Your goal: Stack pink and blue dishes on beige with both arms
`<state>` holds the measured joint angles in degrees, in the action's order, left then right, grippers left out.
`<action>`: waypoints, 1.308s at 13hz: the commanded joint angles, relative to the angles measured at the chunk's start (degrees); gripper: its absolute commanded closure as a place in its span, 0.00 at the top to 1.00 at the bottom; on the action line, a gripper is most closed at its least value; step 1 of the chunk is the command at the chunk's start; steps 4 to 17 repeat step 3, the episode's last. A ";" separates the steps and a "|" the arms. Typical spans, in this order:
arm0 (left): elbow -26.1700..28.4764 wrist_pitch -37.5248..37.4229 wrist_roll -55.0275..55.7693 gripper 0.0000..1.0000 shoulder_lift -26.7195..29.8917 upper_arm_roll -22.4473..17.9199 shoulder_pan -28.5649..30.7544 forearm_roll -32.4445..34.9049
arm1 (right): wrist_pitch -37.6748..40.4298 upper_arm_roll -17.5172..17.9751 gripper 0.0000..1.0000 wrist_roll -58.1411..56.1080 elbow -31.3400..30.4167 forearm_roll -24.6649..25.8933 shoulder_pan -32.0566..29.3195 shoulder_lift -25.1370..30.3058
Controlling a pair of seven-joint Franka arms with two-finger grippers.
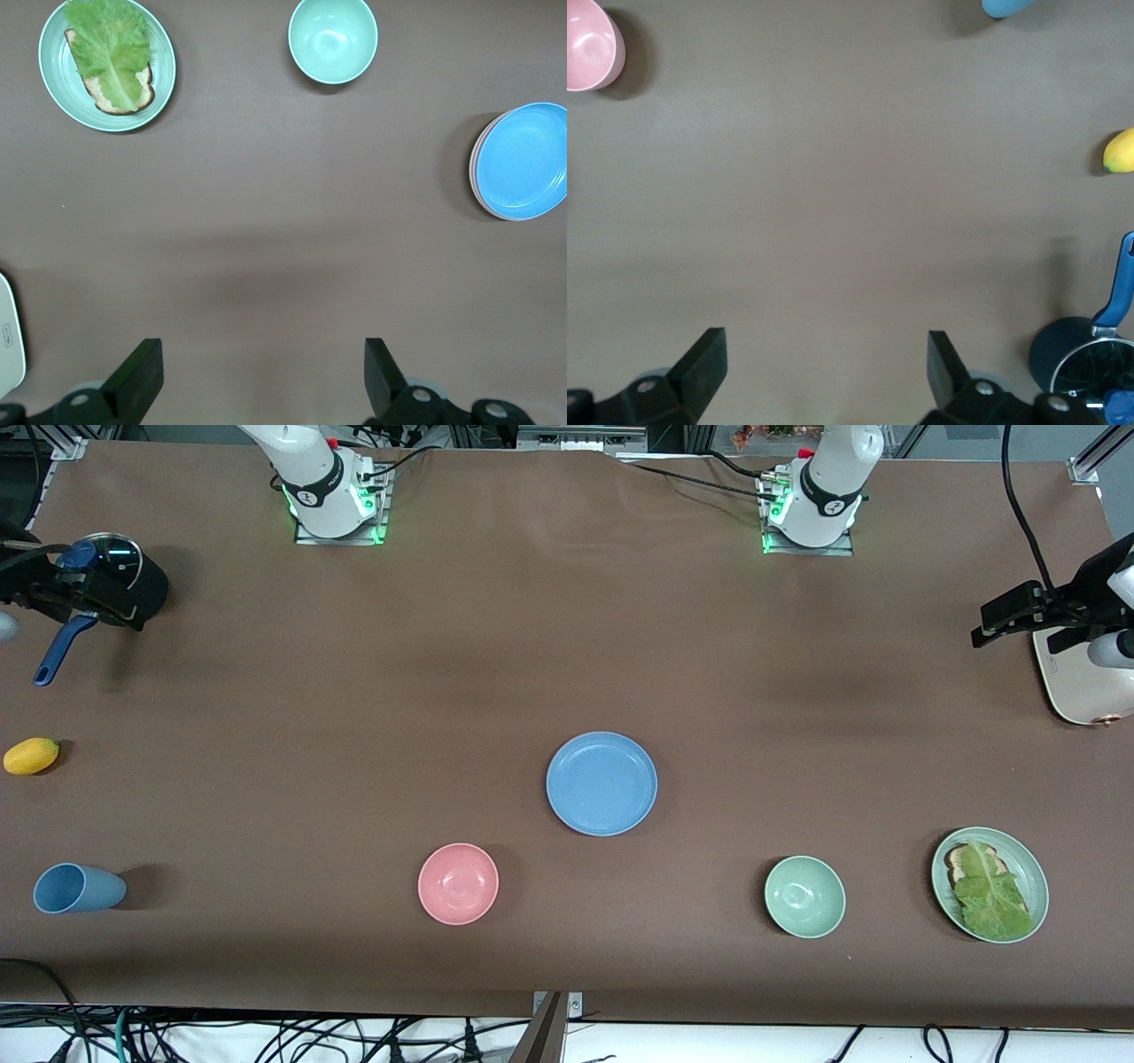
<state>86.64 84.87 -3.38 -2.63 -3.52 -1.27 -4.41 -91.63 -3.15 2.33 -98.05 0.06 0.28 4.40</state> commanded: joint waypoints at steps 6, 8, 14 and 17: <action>-1.74 -0.50 -0.05 1.00 -0.80 -0.08 -0.22 0.80 | 0.40 0.34 1.00 -1.19 2.42 1.08 -0.11 -1.68; -1.74 -0.50 -0.05 1.00 -0.80 -0.08 -0.22 0.80 | 0.40 0.34 1.00 -1.19 2.42 1.08 -0.11 -1.68; -1.74 -0.50 -0.05 1.00 -0.80 -0.08 -0.22 0.80 | 0.40 0.34 1.00 -1.19 2.42 1.08 -0.11 -1.68; -1.74 -0.50 -0.05 1.00 -0.80 -0.08 -0.22 0.80 | 0.40 0.34 1.00 -1.19 2.42 1.08 -0.11 -1.68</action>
